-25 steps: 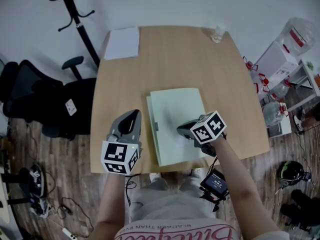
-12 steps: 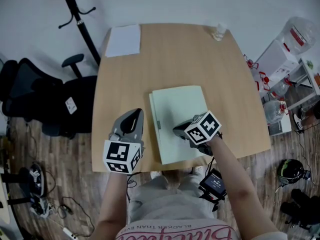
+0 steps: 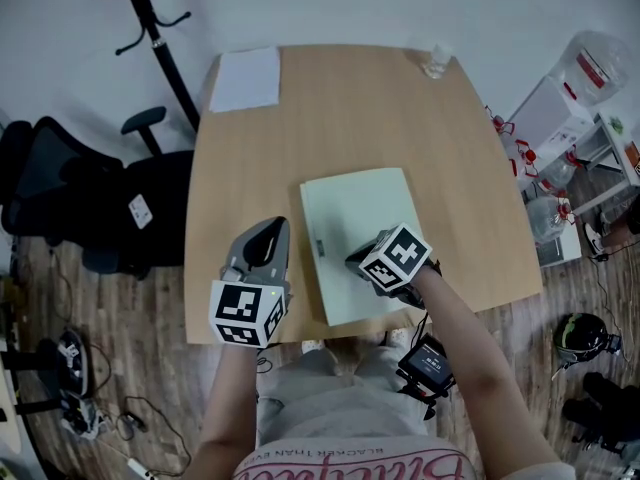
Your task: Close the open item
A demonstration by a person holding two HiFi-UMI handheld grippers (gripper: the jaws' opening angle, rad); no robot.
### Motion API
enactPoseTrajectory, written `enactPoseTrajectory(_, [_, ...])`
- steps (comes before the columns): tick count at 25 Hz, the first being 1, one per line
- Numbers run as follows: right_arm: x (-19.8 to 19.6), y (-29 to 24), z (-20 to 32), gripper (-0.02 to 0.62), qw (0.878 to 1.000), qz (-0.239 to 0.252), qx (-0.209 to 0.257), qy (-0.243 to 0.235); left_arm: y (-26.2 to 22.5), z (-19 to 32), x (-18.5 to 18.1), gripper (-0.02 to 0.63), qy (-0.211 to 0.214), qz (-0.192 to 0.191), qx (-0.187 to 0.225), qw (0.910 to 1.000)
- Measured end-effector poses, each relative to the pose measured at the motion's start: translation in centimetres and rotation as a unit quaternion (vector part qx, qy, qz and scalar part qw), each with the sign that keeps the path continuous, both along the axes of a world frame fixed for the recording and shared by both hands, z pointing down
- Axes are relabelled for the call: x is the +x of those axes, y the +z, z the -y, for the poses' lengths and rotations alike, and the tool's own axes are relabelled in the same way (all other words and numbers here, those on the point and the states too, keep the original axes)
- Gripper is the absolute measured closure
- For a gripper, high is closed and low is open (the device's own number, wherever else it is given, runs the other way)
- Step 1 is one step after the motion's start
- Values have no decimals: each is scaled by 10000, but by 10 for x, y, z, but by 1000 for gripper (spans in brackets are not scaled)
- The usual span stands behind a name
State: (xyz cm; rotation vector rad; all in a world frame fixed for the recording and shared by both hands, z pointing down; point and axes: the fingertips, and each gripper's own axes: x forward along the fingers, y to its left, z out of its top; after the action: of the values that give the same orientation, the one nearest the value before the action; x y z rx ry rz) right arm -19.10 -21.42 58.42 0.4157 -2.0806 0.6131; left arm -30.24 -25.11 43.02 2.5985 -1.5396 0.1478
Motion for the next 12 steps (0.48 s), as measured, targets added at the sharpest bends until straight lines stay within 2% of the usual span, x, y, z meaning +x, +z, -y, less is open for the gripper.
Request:
enactPoseTrajectory(6, [0, 5, -1, 592, 9951, -846, 124, -492, 4, 0, 2, 591, 61, -26, -22, 10000])
enactPoseTrajectory(12, [-2, 8, -1, 591, 9914, -1203, 51, -509, 6, 1, -2, 591, 50, -53, -48, 10000])
